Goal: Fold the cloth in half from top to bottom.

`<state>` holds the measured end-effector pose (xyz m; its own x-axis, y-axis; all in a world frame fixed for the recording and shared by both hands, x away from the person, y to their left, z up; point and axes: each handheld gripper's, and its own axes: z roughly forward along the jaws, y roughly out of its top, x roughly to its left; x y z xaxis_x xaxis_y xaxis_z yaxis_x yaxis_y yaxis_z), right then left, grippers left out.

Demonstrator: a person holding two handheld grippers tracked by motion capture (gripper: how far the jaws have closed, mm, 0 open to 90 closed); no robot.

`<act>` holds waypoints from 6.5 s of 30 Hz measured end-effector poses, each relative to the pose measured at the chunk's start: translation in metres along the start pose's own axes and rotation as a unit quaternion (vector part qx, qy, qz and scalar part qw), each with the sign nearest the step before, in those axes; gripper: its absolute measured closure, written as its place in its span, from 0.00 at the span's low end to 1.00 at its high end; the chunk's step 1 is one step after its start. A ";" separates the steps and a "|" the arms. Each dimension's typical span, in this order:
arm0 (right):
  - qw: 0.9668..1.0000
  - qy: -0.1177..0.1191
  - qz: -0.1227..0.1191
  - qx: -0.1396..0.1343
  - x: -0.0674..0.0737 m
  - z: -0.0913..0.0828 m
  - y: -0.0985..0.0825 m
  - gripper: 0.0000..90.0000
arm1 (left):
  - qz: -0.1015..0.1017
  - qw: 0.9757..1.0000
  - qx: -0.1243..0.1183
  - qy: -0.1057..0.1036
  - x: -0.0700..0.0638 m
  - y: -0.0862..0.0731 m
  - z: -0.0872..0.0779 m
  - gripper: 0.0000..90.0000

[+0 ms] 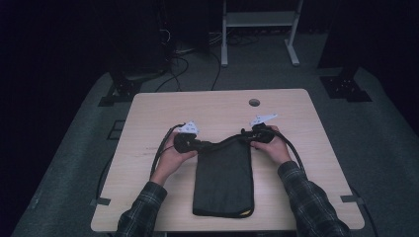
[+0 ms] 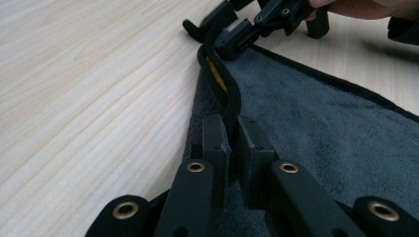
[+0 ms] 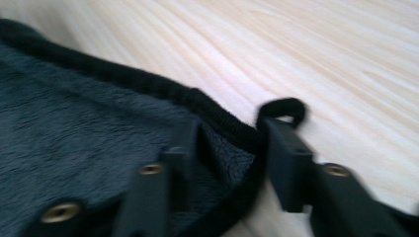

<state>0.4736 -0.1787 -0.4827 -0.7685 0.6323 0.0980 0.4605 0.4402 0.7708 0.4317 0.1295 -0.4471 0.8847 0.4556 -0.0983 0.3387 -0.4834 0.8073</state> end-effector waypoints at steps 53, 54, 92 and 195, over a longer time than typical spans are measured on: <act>0.995 0.080 -0.049 -0.038 0.087 -0.088 -0.027 0.89 | 0.016 0.999 -0.028 -0.029 -0.067 -0.026 -0.060 0.92; 0.995 0.082 -0.050 -0.038 0.088 -0.089 -0.029 0.89 | 0.016 0.999 -0.026 -0.029 -0.070 -0.026 -0.060 0.92; 0.990 0.119 -0.070 -0.021 0.124 -0.138 -0.082 0.74 | 0.007 0.998 0.012 -0.061 -0.112 -0.068 -0.081 0.83; 0.995 -0.096 0.024 0.025 0.052 -0.165 -0.147 0.14 | -0.066 0.982 0.068 0.165 -0.060 -0.142 -0.125 0.00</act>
